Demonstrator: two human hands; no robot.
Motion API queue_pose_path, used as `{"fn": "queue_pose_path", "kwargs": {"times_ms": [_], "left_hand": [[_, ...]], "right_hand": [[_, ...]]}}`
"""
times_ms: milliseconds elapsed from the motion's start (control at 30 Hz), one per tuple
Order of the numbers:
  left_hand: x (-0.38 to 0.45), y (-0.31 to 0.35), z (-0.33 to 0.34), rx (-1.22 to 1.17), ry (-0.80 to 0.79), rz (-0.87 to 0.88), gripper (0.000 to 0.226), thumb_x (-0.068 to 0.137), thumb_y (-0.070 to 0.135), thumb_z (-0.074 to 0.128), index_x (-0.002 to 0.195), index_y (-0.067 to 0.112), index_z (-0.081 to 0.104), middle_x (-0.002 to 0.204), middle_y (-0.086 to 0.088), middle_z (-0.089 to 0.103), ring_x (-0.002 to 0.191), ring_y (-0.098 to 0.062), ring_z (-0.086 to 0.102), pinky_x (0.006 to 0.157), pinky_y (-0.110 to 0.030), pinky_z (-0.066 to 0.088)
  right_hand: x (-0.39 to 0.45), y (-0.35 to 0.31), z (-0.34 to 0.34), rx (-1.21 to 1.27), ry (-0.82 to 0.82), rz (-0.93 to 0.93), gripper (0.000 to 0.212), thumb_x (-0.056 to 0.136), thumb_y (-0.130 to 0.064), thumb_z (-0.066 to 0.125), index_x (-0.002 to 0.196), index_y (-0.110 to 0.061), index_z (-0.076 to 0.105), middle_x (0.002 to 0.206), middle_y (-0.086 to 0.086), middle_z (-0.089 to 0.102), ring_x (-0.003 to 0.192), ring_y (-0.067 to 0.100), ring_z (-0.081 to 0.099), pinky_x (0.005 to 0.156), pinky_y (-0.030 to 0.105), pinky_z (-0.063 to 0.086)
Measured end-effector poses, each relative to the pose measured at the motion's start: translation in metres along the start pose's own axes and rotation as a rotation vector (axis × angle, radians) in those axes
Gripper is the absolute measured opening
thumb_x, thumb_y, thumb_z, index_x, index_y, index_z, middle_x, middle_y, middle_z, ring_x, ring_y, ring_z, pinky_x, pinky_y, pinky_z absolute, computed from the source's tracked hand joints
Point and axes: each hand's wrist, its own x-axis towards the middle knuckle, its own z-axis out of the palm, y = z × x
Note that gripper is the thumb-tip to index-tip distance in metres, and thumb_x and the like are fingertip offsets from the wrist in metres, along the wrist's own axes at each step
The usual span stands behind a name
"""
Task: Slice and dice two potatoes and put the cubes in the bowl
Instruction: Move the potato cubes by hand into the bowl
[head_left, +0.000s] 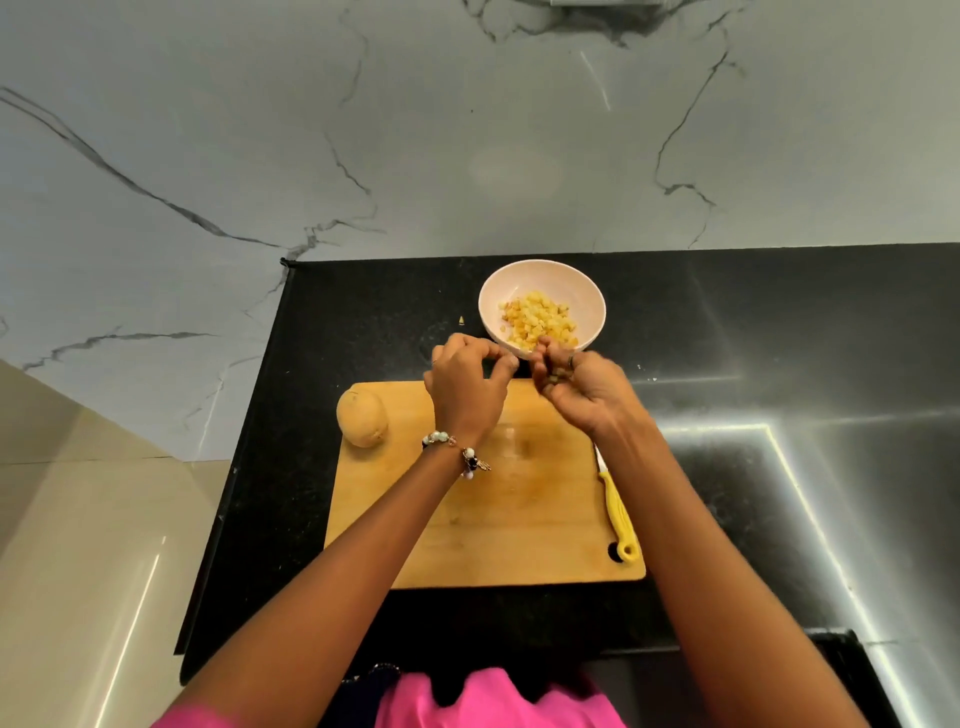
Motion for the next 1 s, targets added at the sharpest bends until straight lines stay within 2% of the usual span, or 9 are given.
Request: {"fn": "queue_pose_path", "kwargs": {"times_ms": [100,233,400,467,600,700,800,933,1000], "left_hand": [[0.012,0.004,-0.002,-0.101,0.018,0.011,0.011,0.084,0.024,0.068,0.088,0.015,0.071,0.091,-0.001,0.062,0.085,-0.015,0.055,0.078,-0.037,0.049],[0.024,0.008,-0.001,-0.189,-0.015,-0.035,0.012,0.086,0.024,0.067,0.091,0.014,0.071,0.09,0.0,0.066,0.078,-0.006,0.058,0.069,-0.014,0.048],[0.032,0.005,0.0,-0.308,0.026,-0.196,0.014,0.087,0.022,0.066,0.093,0.011,0.071,0.084,0.001,0.069,0.076,-0.006,0.062,0.065,-0.014,0.049],[0.034,0.002,-0.001,-0.312,0.038,-0.213,0.014,0.087,0.022,0.066,0.092,0.011,0.071,0.083,0.001,0.069,0.077,-0.009,0.063,0.066,-0.018,0.051],[0.037,-0.004,-0.004,-0.321,0.05,-0.236,0.011,0.086,0.021,0.066,0.09,0.012,0.071,0.082,0.002,0.068,0.079,-0.012,0.063,0.07,-0.024,0.053],[0.036,-0.006,-0.004,-0.314,0.031,-0.235,0.01,0.087,0.021,0.066,0.091,0.013,0.071,0.083,0.002,0.067,0.081,-0.011,0.063,0.07,-0.022,0.052],[0.035,-0.006,-0.004,-0.311,0.015,-0.231,0.014,0.086,0.021,0.066,0.094,0.011,0.071,0.085,0.001,0.068,0.08,-0.011,0.063,0.072,-0.023,0.052],[0.029,-0.009,-0.005,-0.305,-0.017,-0.209,0.015,0.087,0.021,0.066,0.096,0.01,0.071,0.086,0.001,0.068,0.08,-0.008,0.062,0.068,-0.016,0.049],[0.026,-0.01,-0.007,-0.312,-0.02,-0.205,0.014,0.086,0.021,0.067,0.094,0.011,0.072,0.085,0.003,0.069,0.08,-0.007,0.062,0.07,-0.019,0.051]], "right_hand": [[0.017,-0.026,0.013,-0.029,-0.013,-0.014,0.016,0.095,-0.007,0.049,0.097,0.001,0.063,0.077,0.011,0.061,0.068,0.016,0.059,0.057,0.023,0.053],[0.046,-0.049,0.031,-0.285,0.088,-0.187,0.017,0.092,-0.004,0.053,0.098,0.002,0.067,0.079,0.009,0.062,0.071,0.015,0.057,0.061,0.024,0.05],[0.071,-0.053,0.035,-1.536,0.069,-0.463,0.028,0.091,0.003,0.049,0.111,-0.001,0.068,0.11,0.007,0.06,0.102,0.02,0.053,0.089,0.032,0.044],[0.08,-0.056,0.031,-1.782,0.096,-0.616,0.029,0.088,0.006,0.054,0.112,-0.003,0.068,0.116,0.011,0.063,0.11,0.025,0.056,0.097,0.037,0.047],[0.086,-0.053,0.027,-1.655,0.248,-0.954,0.021,0.086,0.004,0.061,0.104,-0.002,0.07,0.107,0.015,0.068,0.103,0.027,0.063,0.094,0.039,0.051],[0.084,-0.045,0.025,-1.783,0.195,-0.946,0.018,0.084,-0.006,0.068,0.102,-0.005,0.071,0.11,0.012,0.065,0.104,0.024,0.059,0.091,0.033,0.048],[0.079,-0.043,0.029,-1.73,0.279,-1.029,0.013,0.084,-0.004,0.068,0.096,-0.005,0.071,0.112,0.012,0.059,0.103,0.024,0.056,0.082,0.027,0.046],[0.074,-0.038,0.025,-1.92,0.152,-0.798,0.024,0.083,-0.003,0.068,0.106,-0.009,0.071,0.117,0.008,0.063,0.108,0.024,0.056,0.095,0.033,0.044],[0.07,-0.034,0.024,-1.825,0.229,-0.865,0.024,0.084,-0.005,0.068,0.108,-0.008,0.071,0.113,0.009,0.065,0.106,0.024,0.058,0.095,0.033,0.045]]}}
